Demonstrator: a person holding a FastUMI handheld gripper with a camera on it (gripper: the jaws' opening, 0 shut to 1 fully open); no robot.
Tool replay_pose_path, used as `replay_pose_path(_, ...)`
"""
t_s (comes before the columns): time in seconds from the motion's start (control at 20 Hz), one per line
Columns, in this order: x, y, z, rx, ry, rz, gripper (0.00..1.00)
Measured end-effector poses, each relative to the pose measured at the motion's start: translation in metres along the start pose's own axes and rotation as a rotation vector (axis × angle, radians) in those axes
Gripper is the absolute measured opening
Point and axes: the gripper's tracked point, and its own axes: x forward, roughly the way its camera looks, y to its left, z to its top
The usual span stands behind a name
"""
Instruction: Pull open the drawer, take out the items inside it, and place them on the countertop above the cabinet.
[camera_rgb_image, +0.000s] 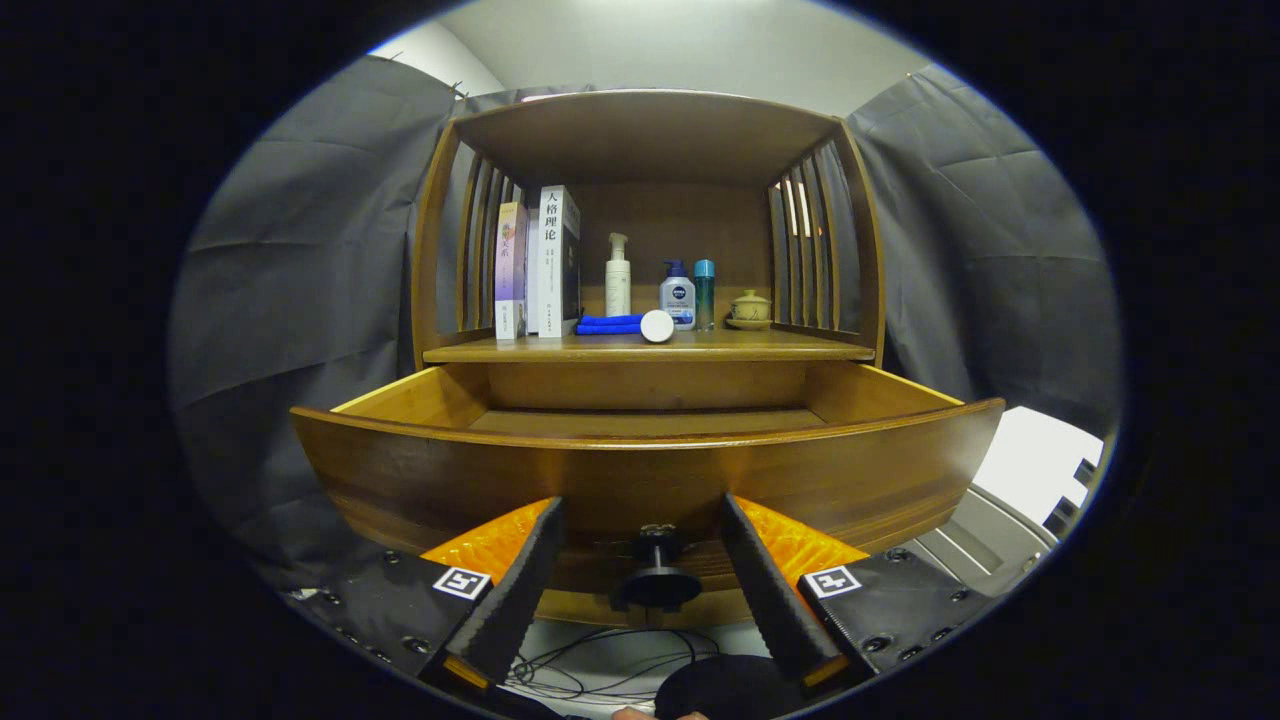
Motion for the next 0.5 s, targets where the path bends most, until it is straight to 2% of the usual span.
replay_pose_path(0.5, 0.06, 0.004, 0.022, 0.111, 0.012, 0.005, 0.98)
